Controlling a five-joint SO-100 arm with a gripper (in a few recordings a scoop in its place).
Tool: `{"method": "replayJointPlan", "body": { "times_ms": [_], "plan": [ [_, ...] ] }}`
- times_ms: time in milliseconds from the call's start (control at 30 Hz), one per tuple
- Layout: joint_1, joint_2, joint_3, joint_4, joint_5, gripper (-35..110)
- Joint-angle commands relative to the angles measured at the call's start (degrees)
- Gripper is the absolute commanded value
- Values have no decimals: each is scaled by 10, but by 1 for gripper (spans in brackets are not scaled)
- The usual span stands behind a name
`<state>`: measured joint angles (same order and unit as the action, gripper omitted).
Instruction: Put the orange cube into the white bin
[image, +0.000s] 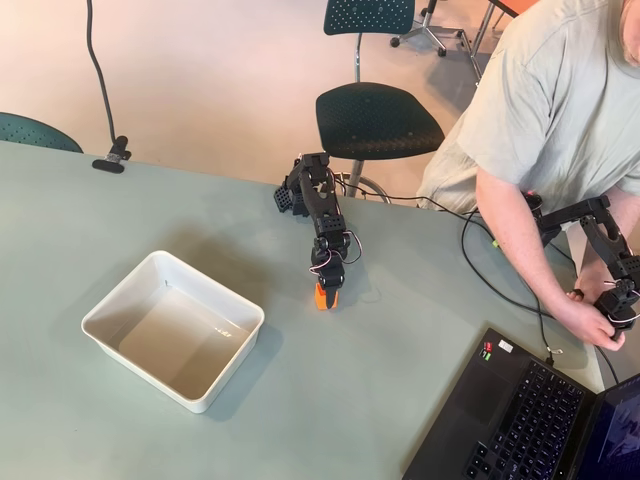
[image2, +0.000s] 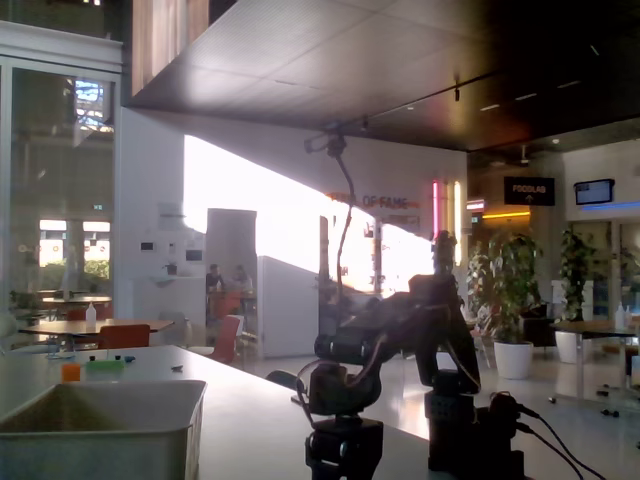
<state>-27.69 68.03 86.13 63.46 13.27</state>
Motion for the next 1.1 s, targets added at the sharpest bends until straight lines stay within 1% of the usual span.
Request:
{"method": "replayJointPlan", "body": {
  "times_ms": [0, 333, 633, 767, 933, 1067],
  "plan": [
    [4, 51, -20, -4, 0, 26],
    [78, 77, -159, 23, -4, 26],
    [195, 103, -336, 48, -9, 26],
    [252, 93, -417, 41, -41, 26],
    [333, 24, -475, 28, -72, 26],
    [378, -59, -515, -23, -74, 26]
  ]
}}
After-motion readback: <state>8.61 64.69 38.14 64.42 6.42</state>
